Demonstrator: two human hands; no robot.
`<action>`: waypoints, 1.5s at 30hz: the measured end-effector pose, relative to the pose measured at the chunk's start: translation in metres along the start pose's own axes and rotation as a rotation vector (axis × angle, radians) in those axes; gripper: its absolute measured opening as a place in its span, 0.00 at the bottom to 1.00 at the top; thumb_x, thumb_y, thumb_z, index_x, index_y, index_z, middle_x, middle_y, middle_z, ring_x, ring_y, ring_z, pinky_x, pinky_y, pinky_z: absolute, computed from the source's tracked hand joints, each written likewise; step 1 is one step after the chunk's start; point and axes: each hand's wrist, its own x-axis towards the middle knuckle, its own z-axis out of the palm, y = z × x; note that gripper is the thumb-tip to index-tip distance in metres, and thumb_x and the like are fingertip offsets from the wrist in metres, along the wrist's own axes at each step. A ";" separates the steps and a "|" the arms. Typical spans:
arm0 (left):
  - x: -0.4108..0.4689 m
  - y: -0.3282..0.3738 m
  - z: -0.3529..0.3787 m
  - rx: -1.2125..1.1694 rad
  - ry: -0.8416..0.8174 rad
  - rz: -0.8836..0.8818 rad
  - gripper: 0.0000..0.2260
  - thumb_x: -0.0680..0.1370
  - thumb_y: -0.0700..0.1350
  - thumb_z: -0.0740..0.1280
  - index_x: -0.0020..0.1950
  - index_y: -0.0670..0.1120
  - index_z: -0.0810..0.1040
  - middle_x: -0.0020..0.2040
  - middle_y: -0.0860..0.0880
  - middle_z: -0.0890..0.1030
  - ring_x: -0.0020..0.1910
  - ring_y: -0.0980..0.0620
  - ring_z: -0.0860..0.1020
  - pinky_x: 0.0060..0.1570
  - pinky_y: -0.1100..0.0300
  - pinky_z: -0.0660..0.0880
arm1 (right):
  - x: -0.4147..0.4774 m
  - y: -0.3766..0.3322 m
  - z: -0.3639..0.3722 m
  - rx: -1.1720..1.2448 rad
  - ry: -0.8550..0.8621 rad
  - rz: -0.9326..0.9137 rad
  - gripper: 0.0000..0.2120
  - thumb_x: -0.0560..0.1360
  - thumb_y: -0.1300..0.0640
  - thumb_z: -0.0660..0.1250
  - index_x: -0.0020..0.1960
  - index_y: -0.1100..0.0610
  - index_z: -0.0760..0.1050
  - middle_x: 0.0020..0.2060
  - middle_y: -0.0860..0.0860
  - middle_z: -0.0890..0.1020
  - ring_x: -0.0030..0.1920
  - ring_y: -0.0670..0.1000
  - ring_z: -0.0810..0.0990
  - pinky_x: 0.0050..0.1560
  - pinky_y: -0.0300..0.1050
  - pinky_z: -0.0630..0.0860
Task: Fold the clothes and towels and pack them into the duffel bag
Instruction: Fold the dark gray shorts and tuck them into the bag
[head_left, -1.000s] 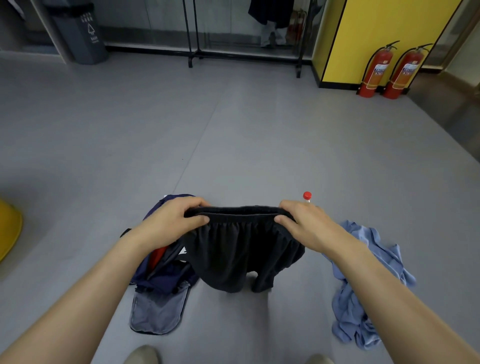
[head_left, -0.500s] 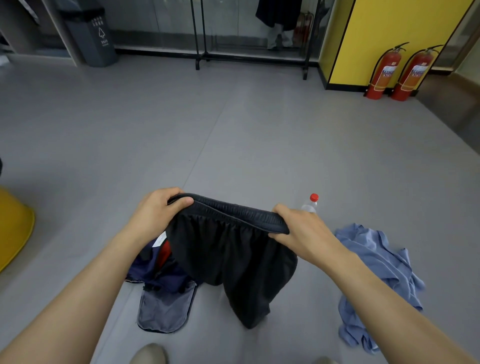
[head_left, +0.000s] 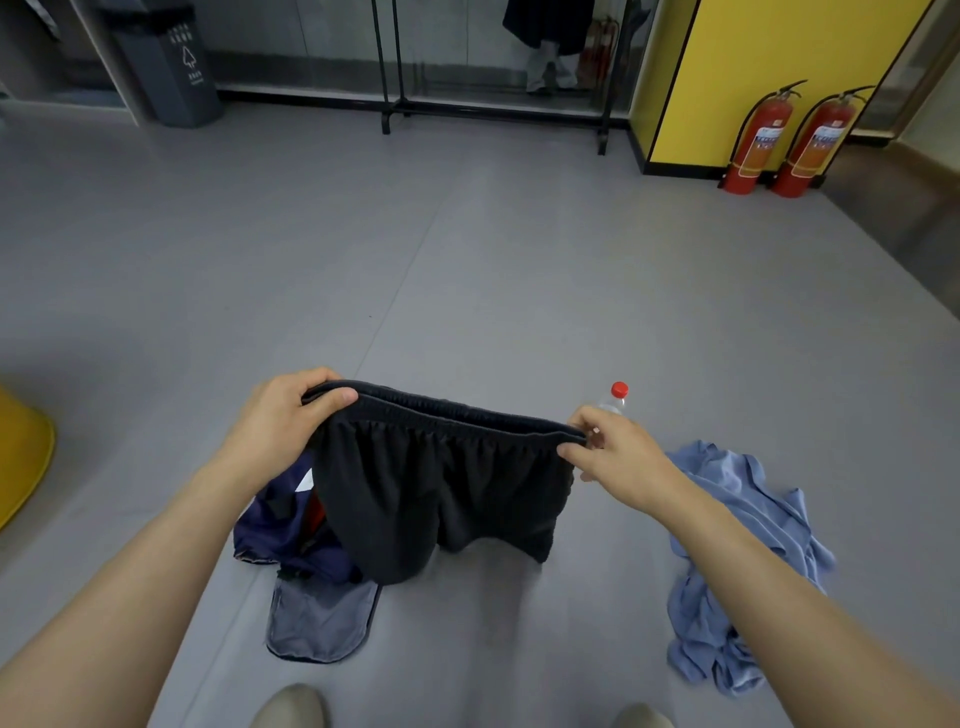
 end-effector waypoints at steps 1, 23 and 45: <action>0.000 0.000 0.000 -0.003 0.005 0.000 0.06 0.80 0.51 0.68 0.46 0.50 0.82 0.38 0.52 0.82 0.41 0.53 0.78 0.43 0.55 0.73 | 0.001 -0.002 0.000 0.072 -0.006 0.014 0.06 0.77 0.55 0.68 0.44 0.52 0.72 0.37 0.51 0.81 0.38 0.51 0.82 0.45 0.50 0.83; 0.046 -0.001 0.085 0.091 -0.208 0.053 0.08 0.78 0.46 0.71 0.41 0.56 0.77 0.31 0.60 0.78 0.33 0.60 0.75 0.38 0.56 0.69 | 0.043 0.067 -0.041 0.228 0.199 0.114 0.07 0.80 0.61 0.64 0.48 0.52 0.79 0.46 0.58 0.83 0.46 0.55 0.83 0.53 0.58 0.82; -0.020 -0.126 0.249 0.331 -0.304 0.351 0.06 0.77 0.51 0.67 0.48 0.50 0.73 0.50 0.55 0.74 0.47 0.52 0.73 0.50 0.57 0.71 | -0.020 0.235 0.080 -0.063 0.136 0.019 0.08 0.77 0.58 0.69 0.51 0.46 0.76 0.45 0.39 0.82 0.48 0.44 0.81 0.48 0.47 0.77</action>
